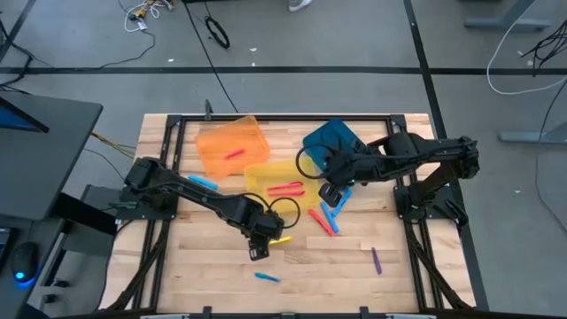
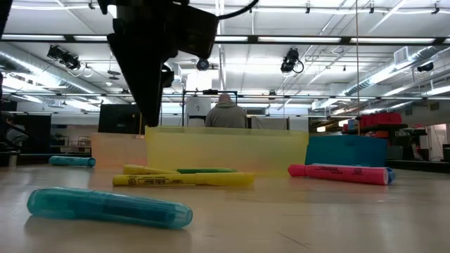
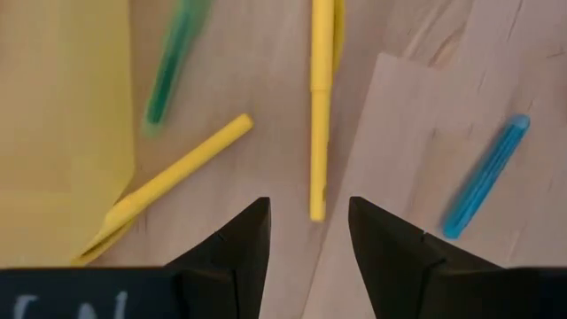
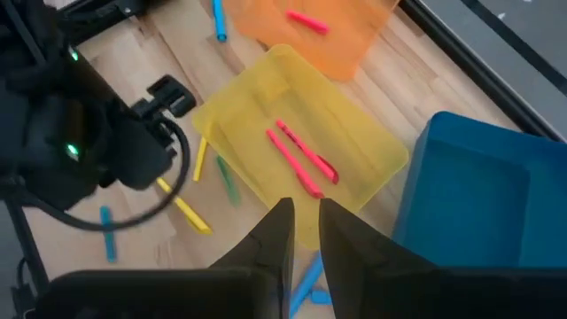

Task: Pick & Place Markers
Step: Put the bottom medium yellow highlighter pen into the yellow bin

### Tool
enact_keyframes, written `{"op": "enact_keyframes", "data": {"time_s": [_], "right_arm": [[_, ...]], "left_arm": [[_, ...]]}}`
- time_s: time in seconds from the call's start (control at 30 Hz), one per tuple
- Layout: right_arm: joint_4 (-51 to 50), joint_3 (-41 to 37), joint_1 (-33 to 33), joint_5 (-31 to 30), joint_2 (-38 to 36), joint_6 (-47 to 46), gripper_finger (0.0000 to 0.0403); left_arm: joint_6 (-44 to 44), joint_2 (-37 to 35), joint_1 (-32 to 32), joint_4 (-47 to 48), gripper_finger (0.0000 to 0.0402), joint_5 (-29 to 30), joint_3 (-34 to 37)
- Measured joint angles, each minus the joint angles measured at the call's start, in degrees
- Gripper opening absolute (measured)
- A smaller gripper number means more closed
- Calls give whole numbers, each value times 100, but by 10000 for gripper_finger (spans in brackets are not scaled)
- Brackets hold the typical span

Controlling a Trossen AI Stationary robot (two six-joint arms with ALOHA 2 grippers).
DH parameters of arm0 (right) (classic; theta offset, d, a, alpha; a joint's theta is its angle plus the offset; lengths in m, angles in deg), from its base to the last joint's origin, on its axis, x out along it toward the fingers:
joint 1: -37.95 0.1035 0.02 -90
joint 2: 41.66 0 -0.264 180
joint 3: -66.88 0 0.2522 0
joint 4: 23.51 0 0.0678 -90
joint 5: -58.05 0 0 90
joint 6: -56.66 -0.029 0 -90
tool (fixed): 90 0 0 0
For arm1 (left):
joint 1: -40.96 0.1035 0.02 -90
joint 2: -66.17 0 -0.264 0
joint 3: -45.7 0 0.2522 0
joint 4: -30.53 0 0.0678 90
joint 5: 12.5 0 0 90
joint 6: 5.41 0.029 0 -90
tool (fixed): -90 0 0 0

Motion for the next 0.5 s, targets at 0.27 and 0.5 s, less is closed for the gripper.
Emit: {"op": "enact_keyframes", "data": {"time_s": [0.27,0.5], "right_arm": [[11,0,0,2,0,-79,56],[11,0,0,2,0,-190,56]], "left_arm": [[113,702,-26,41,160,-27,-560],[-36,1170,-26,-7,160,34,-608]]}}
